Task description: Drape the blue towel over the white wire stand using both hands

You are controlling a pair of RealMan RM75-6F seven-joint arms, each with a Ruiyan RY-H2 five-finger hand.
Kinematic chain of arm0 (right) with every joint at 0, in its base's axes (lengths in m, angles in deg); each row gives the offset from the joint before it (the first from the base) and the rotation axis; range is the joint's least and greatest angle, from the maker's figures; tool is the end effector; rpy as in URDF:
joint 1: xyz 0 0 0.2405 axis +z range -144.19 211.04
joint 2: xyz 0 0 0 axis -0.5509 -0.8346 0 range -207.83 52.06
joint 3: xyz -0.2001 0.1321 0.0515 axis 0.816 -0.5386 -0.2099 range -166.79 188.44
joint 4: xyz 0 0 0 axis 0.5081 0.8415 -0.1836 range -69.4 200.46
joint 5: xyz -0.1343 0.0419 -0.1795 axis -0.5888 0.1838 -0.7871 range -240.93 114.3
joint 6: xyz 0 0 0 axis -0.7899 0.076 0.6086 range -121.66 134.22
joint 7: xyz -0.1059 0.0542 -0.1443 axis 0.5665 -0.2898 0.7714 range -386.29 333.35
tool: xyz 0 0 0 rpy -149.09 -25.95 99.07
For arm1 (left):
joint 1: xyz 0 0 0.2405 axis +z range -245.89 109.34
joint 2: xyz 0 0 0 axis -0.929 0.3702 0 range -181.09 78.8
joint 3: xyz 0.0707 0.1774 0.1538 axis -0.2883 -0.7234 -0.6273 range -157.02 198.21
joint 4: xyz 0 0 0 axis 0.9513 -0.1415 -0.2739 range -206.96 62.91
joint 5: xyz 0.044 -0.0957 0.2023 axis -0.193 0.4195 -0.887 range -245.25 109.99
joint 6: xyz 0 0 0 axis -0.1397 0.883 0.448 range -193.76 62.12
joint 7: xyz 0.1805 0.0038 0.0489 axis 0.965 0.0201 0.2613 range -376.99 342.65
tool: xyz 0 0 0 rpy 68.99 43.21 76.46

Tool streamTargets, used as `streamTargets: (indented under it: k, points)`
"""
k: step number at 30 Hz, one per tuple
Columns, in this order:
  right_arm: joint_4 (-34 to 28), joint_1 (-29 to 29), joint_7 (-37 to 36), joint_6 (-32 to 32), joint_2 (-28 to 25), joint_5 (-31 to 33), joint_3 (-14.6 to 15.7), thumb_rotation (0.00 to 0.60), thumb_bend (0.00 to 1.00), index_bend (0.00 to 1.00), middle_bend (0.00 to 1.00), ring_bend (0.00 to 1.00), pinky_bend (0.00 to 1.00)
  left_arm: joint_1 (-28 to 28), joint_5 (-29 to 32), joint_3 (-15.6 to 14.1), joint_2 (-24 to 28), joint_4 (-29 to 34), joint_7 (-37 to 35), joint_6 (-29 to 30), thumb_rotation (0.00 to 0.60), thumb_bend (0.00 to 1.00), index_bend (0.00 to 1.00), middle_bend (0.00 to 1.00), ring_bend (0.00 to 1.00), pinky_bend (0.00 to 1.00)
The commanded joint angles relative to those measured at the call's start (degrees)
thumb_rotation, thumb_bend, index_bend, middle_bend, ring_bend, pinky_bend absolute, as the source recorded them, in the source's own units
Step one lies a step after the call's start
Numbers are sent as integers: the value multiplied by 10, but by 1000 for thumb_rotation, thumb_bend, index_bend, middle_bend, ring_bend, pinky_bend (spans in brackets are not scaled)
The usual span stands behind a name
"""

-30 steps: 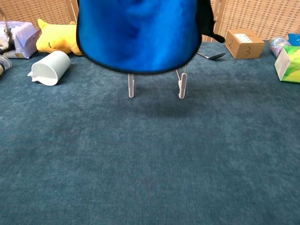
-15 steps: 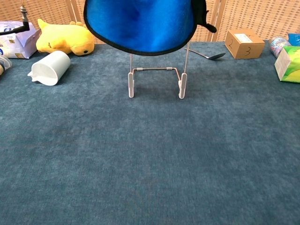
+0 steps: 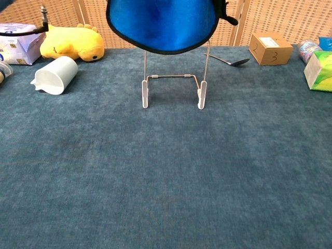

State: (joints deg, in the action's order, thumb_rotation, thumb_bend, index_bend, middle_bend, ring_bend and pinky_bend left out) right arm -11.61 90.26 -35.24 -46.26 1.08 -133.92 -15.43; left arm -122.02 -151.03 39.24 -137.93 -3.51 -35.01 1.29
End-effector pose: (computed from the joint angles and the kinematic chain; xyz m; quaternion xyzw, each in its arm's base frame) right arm 0.0023 -0.4866 0.0884 0.6522 -0.3314 0.5862 0.3483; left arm -0.0263 0.4576 0.0582 -0.6485 -0.2820 -0.6316 0.3179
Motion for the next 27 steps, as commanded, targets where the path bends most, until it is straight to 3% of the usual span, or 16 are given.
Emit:
streamTargets:
  k: [1, 11, 27]
  points:
    - [36, 17, -7, 19, 18, 11, 2, 600, 456, 958, 499, 337, 380, -19, 10, 3, -29, -47, -13, -19, 600, 663, 781, 492, 363, 184]
    - [92, 32, -27, 28, 48, 14, 13, 600, 454, 958, 499, 337, 380, -37, 12, -9, -68, -128, -47, -37, 600, 651, 777, 492, 363, 173]
    - [106, 21, -28, 19, 57, 18, 31, 600, 454, 957, 499, 337, 380, -35, 27, -15, -83, -156, -76, -43, 600, 640, 776, 492, 363, 169]
